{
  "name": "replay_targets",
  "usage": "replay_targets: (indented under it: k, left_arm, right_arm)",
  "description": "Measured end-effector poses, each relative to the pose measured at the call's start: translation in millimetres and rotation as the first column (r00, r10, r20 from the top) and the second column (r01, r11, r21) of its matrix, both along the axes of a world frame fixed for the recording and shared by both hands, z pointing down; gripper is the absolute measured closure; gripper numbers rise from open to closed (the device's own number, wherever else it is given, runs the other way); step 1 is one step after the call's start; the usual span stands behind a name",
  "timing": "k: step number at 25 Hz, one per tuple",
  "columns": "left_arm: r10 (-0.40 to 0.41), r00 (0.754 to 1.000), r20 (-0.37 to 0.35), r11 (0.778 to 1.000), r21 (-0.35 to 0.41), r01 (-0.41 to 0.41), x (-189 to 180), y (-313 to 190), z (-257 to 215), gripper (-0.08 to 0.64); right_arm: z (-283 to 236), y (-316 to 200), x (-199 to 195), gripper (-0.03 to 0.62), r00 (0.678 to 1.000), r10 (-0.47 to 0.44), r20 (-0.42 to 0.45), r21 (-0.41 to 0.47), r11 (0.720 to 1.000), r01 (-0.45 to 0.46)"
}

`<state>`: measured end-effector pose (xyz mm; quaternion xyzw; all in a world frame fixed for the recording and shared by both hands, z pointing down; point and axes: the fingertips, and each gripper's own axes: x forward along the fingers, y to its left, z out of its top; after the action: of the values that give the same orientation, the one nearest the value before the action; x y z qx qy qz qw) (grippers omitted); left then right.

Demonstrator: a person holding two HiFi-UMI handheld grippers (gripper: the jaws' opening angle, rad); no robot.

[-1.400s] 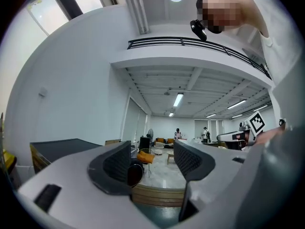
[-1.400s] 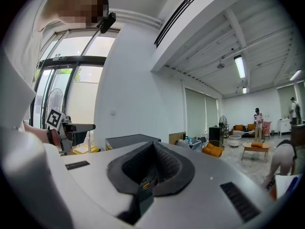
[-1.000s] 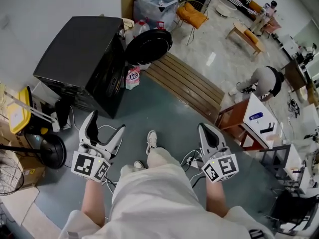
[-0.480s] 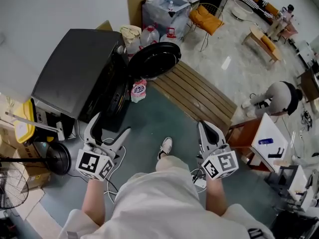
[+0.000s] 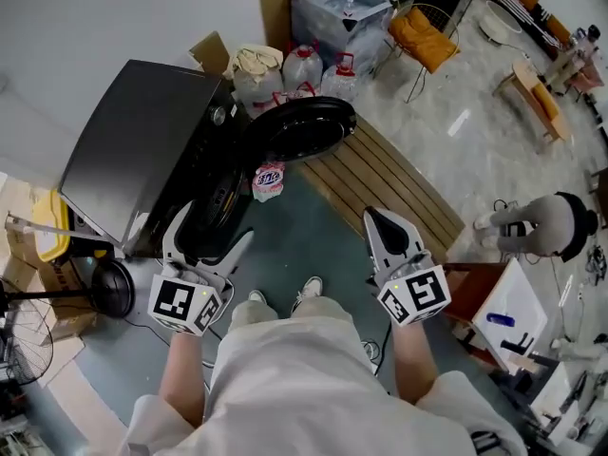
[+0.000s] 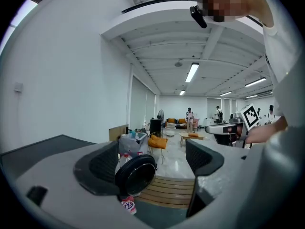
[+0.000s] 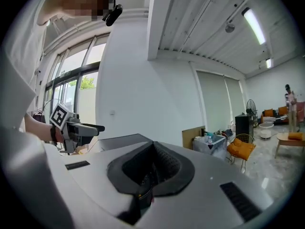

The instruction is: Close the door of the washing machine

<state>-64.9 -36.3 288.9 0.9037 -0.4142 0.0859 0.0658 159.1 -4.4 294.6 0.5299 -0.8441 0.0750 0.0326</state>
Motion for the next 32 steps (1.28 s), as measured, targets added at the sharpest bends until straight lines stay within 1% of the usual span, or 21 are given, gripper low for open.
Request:
replay_targets:
  k: [2, 5, 9, 11, 14, 17, 22, 24, 26, 29, 30, 32]
  left_arm:
    - [-0.005, 1.000, 0.001, 1.000, -0.012, 0.005, 6, -14, 2, 0.135]
    - [0.022, 1.000, 0.009, 1.000, -0.015, -0.022, 17, -33, 7, 0.135]
    - [0.077, 0.997, 0.013, 0.996, -0.048, -0.076, 24, -61, 33, 0.135]
    - [0.112, 0.993, 0.038, 0.993, -0.053, -0.110, 27, -79, 43, 0.135]
    - [0.162, 0.984, 0.074, 0.985, -0.066, -0.157, 40, -115, 61, 0.135]
    - [0.225, 0.966, 0.128, 0.972, -0.095, -0.213, 54, -147, 93, 0.135]
    - [0.297, 0.931, 0.213, 0.954, -0.117, -0.278, 76, -191, 146, 0.135]
    - [0.327, 0.913, 0.246, 0.944, -0.133, -0.302, 89, -211, 164, 0.135]
    - [0.358, 0.898, 0.256, 0.931, -0.174, -0.321, 101, -228, 185, 0.135]
    - [0.389, 0.893, 0.224, 0.904, -0.278, -0.324, 121, -252, 223, 0.135]
    - [0.399, 0.888, 0.228, 0.896, -0.302, -0.325, 127, -259, 236, 0.135]
    - [0.419, 0.868, 0.268, 0.887, -0.324, -0.329, 137, -276, 257, 0.135]
  right_arm:
    - [2, -10, -4, 0.594, 1.000, -0.019, 0.013, -0.013, 1.000, 0.019]
    - [8, -20, -2, 0.594, 1.000, -0.009, 0.018, -0.036, 0.999, 0.009]
    - [18, -26, 8, 0.594, 0.998, 0.066, 0.004, -0.078, 0.995, -0.065]
    - [23, -23, 8, 0.594, 0.996, 0.091, -0.005, -0.113, 0.989, -0.091]
    - [33, -26, 13, 0.594, 0.993, 0.112, -0.041, -0.170, 0.978, -0.117]
    - [49, -32, 12, 0.594, 0.990, 0.134, -0.045, -0.202, 0.969, -0.140]
    - [75, -45, -9, 0.594, 0.996, 0.066, -0.068, -0.200, 0.977, -0.078]
    - [86, -55, -6, 0.594, 0.995, 0.076, -0.059, -0.203, 0.975, -0.087]
    - [100, -61, -1, 0.594, 0.993, 0.111, -0.028, -0.214, 0.970, -0.115]
    - [124, -64, 6, 0.594, 0.989, 0.150, 0.004, -0.241, 0.960, -0.145]
    - [132, -65, 7, 0.594, 0.988, 0.157, 0.009, -0.251, 0.956, -0.150]
    - [146, -66, 9, 0.594, 0.986, 0.166, 0.018, -0.269, 0.951, -0.155]
